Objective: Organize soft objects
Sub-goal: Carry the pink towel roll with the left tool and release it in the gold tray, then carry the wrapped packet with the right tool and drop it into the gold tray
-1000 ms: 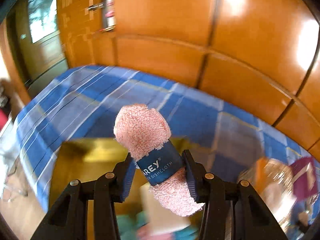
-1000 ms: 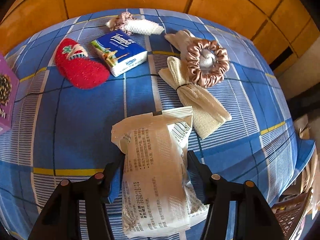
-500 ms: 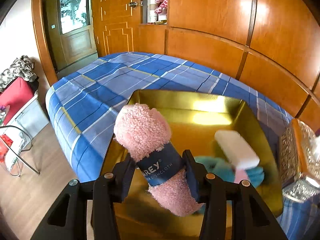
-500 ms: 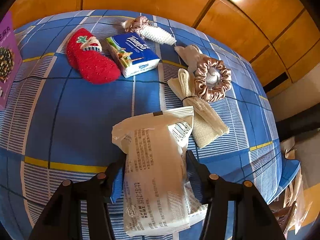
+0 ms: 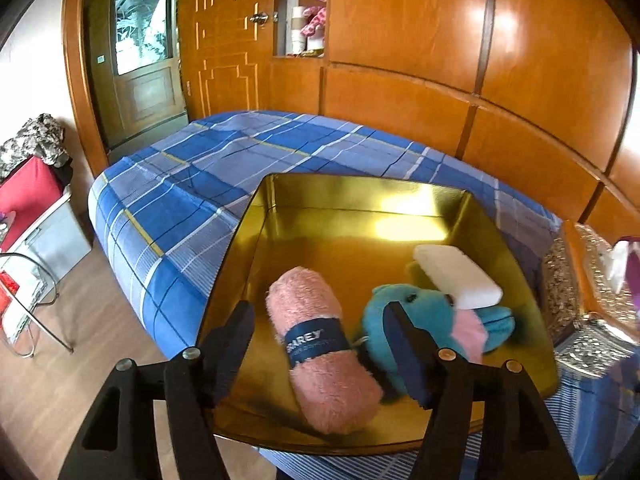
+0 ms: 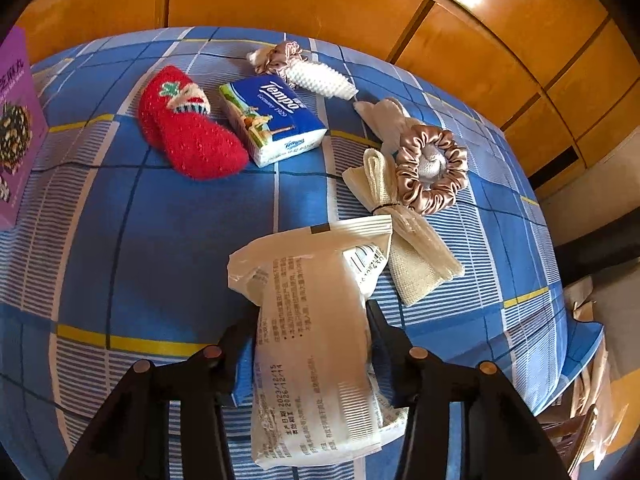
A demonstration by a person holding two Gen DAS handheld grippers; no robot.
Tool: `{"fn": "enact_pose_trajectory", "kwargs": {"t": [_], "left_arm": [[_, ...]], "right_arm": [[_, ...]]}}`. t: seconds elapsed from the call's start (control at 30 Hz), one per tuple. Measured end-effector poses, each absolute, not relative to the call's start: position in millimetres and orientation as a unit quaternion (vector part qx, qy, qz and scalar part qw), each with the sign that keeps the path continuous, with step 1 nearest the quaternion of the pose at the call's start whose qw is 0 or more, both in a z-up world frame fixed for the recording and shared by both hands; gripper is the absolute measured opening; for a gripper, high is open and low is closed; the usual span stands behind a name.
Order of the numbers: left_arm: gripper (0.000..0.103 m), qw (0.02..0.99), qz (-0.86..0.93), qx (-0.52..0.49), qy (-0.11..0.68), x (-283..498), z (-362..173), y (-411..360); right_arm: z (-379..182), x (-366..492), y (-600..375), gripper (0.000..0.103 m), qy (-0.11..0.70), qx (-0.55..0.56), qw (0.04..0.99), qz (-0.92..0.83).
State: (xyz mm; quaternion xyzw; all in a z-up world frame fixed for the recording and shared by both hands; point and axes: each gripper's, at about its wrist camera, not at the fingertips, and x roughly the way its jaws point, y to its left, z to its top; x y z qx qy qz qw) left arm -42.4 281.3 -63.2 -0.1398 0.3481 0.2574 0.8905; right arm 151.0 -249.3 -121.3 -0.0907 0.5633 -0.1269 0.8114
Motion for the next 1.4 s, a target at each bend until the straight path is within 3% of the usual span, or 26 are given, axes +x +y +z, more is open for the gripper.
{"fn": "enact_pose_trajectory", "kwargs": {"t": [0.23, 0.47, 0.7, 0.83, 0.97, 1.13, 1.4], "left_arm": [[0.071, 0.904, 0.231, -0.125, 0.336, -47, -47, 269], [0.072, 0.908, 0.208, -0.112, 0.346, -48, -45, 262], [0.072, 0.912, 0.204, -0.101, 0.341, -52, -42, 259], [0.072, 0.911, 0.209, -0.103, 0.339, -54, -43, 262], [0.072, 0.909, 0.216, -0.110, 0.339, -56, -45, 269], [0.072, 0.909, 0.230, -0.114, 0.328, -60, -42, 278], [0.072, 0.910, 0.244, -0.125, 0.311, -66, -37, 287]], "right_arm": [[-93, 156, -247, 0.046, 0.537, -0.043, 0.837, -0.095], [-17, 211, -214, 0.046, 0.493, -0.041, 0.867, -0.055], [84, 269, -100, 0.046, 0.415, -0.064, 0.907, 0.026], [111, 259, 2, 0.046, 0.385, -0.078, 0.907, 0.149], [98, 225, 94, 0.046, 0.386, -0.104, 0.876, 0.270], [40, 178, 186, 0.046, 0.411, -0.154, 0.813, 0.383], [-28, 141, 248, 0.048, 0.412, -0.225, 0.775, 0.423]]}}
